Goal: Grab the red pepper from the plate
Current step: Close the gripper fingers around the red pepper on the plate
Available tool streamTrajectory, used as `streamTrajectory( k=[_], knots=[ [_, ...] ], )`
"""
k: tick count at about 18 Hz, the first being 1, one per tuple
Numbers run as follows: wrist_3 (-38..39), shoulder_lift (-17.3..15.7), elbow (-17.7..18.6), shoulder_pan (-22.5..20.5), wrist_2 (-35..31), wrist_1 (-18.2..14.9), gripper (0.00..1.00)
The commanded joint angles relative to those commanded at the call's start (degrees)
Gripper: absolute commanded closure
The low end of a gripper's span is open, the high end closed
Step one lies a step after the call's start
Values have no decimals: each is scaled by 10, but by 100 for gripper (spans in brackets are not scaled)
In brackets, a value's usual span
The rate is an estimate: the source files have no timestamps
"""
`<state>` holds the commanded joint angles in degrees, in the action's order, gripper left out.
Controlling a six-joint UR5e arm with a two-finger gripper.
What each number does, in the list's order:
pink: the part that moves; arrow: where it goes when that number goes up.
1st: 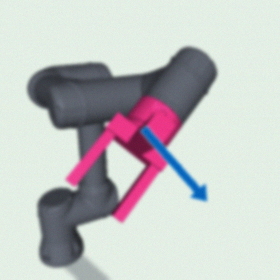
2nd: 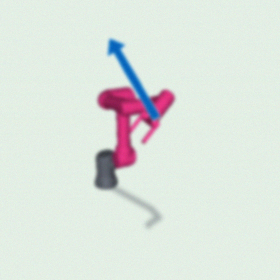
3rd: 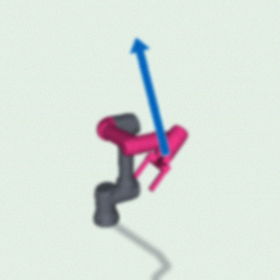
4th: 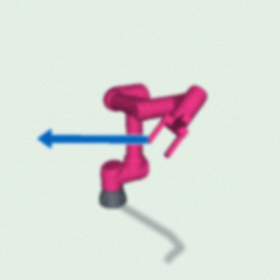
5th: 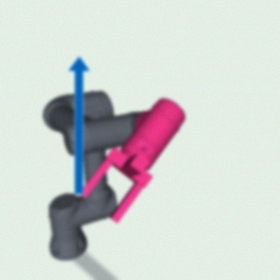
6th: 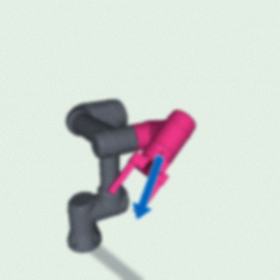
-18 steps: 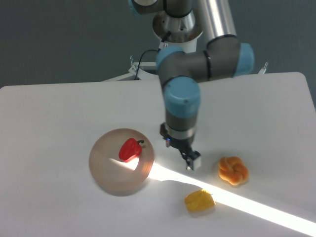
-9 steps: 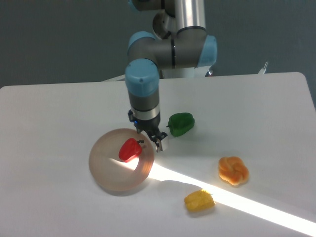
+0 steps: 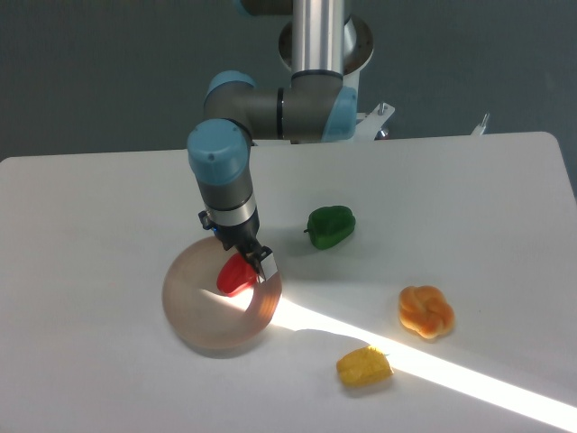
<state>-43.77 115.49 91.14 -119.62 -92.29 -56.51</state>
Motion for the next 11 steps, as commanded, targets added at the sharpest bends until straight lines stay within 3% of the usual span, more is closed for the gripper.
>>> streamTrajectory(
  k=[11],
  knots=[
    [2,4,20,2,-2,3,0]
  ],
)
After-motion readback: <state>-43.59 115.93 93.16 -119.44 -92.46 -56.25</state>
